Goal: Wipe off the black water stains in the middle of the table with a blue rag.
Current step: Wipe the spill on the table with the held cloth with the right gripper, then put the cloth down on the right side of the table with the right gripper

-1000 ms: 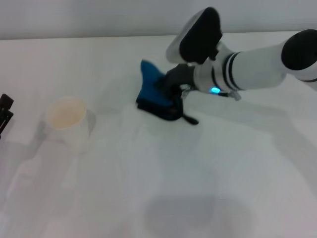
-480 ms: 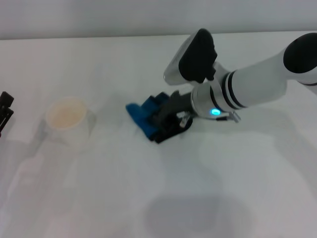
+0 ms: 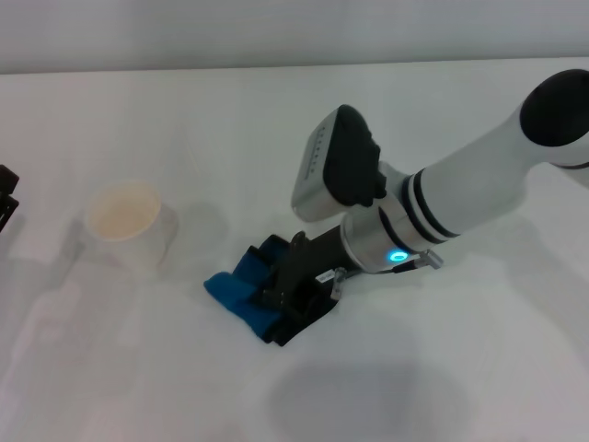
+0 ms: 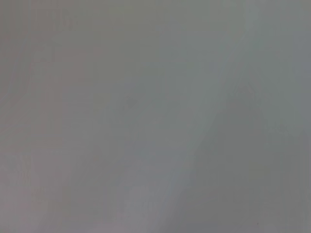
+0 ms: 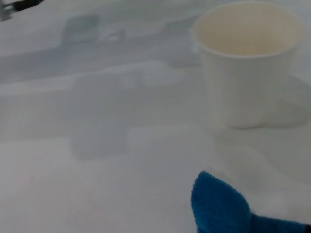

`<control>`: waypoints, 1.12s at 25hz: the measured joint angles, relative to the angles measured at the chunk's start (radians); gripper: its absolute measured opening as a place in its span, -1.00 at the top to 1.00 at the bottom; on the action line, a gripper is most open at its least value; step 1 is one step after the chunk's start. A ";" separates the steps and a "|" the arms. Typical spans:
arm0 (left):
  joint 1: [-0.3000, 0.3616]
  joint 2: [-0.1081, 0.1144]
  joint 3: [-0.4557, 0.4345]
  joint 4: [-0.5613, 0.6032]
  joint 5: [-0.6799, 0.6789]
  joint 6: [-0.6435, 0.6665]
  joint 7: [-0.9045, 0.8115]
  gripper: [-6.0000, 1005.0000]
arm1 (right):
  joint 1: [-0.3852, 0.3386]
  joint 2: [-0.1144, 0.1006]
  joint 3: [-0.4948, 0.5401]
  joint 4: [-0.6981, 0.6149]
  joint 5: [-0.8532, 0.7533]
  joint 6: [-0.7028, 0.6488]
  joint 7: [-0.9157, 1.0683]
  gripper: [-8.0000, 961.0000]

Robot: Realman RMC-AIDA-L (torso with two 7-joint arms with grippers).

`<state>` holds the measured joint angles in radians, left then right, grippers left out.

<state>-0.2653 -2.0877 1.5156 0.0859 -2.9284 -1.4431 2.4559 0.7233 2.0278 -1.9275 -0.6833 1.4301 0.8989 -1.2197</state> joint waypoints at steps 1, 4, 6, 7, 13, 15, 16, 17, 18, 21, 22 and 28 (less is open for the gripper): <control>-0.001 0.000 0.000 0.000 0.000 0.000 0.000 -0.76 | 0.002 0.000 -0.012 -0.002 0.006 -0.005 0.000 0.85; -0.002 0.001 -0.001 0.000 0.000 0.001 0.000 -0.76 | 0.001 0.001 -0.025 -0.003 0.019 -0.042 -0.001 0.85; -0.002 0.002 -0.001 0.000 0.000 0.001 0.000 -0.76 | -0.003 0.001 -0.021 -0.003 0.029 -0.088 -0.001 0.85; -0.003 0.002 0.000 0.000 0.000 0.001 0.000 -0.76 | -0.005 0.000 -0.017 -0.002 0.032 -0.111 -0.001 0.85; -0.001 0.002 0.000 0.000 0.000 0.001 0.000 -0.76 | -0.005 -0.012 0.035 0.030 0.017 -0.208 0.000 0.85; 0.000 0.001 0.000 0.000 0.000 0.001 0.000 -0.76 | -0.003 -0.015 0.095 0.049 -0.018 -0.213 0.000 0.85; 0.000 0.001 0.000 0.000 0.000 0.001 0.000 -0.76 | -0.003 -0.015 0.127 0.055 -0.042 -0.213 0.002 0.85; 0.000 0.001 0.000 0.000 0.000 0.001 0.000 -0.76 | -0.004 -0.015 0.159 0.060 -0.070 -0.212 0.005 0.85; 0.000 0.001 0.000 0.000 0.000 0.001 0.000 -0.76 | -0.006 -0.016 0.197 0.064 -0.108 -0.212 0.008 0.85; -0.001 0.001 0.000 0.000 0.000 0.001 0.000 -0.76 | -0.016 -0.016 0.277 0.065 -0.191 -0.209 0.011 0.85; -0.002 0.001 0.000 0.000 0.000 0.001 0.000 -0.76 | -0.020 -0.017 0.311 0.065 -0.220 -0.207 0.011 0.85; -0.002 0.001 0.000 0.000 0.000 0.000 0.000 -0.76 | -0.031 -0.023 0.429 0.059 -0.350 -0.161 0.011 0.85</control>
<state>-0.2673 -2.0862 1.5155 0.0859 -2.9283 -1.4432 2.4559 0.6919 2.0050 -1.4985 -0.6243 1.0805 0.7375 -1.2091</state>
